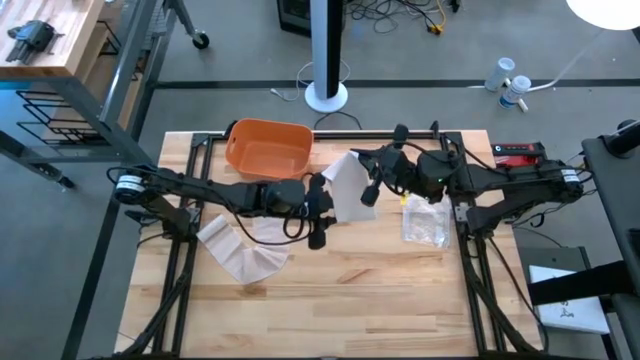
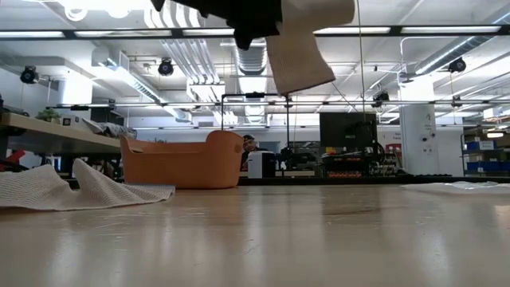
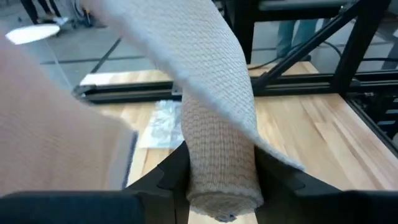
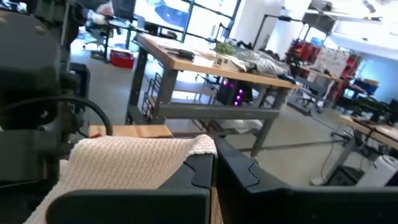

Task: Roll bandage
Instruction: Roll the right white bandage

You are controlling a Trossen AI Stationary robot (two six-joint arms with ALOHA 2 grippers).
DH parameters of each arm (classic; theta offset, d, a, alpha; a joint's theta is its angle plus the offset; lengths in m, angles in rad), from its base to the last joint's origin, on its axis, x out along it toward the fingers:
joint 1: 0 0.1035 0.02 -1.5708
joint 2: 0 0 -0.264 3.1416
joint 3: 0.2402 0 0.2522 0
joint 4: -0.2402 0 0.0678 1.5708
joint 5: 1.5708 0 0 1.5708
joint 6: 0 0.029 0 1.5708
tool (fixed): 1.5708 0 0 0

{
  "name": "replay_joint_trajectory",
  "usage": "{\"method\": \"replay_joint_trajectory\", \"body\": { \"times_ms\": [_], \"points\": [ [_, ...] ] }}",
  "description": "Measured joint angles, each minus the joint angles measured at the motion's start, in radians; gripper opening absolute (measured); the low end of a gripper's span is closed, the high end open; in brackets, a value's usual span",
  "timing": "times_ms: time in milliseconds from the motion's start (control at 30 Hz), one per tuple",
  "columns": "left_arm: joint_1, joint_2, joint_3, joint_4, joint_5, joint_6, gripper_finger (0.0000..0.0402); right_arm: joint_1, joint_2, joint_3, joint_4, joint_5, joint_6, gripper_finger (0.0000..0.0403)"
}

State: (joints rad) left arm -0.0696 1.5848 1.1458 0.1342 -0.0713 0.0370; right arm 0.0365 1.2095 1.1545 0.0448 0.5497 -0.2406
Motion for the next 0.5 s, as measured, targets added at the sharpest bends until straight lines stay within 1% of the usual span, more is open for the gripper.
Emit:
{"method": "replay_joint_trajectory", "body": {
  "times_ms": [167,400,500],
  "points": [
    [-0.019,0.001,0.000,0.025,0.002,0.009,0.0116,-0.022,0.003,0.000,-0.058,0.001,0.061,0.0002],
    [-0.052,0.002,-0.001,0.051,0.002,0.039,0.0116,-0.036,0.003,0.000,-0.230,0.049,0.198,0.0003],
    [-0.062,0.002,-0.001,0.049,0.004,0.026,0.0116,-0.037,0.003,0.000,-0.313,0.054,0.247,0.0014]
  ]
}}
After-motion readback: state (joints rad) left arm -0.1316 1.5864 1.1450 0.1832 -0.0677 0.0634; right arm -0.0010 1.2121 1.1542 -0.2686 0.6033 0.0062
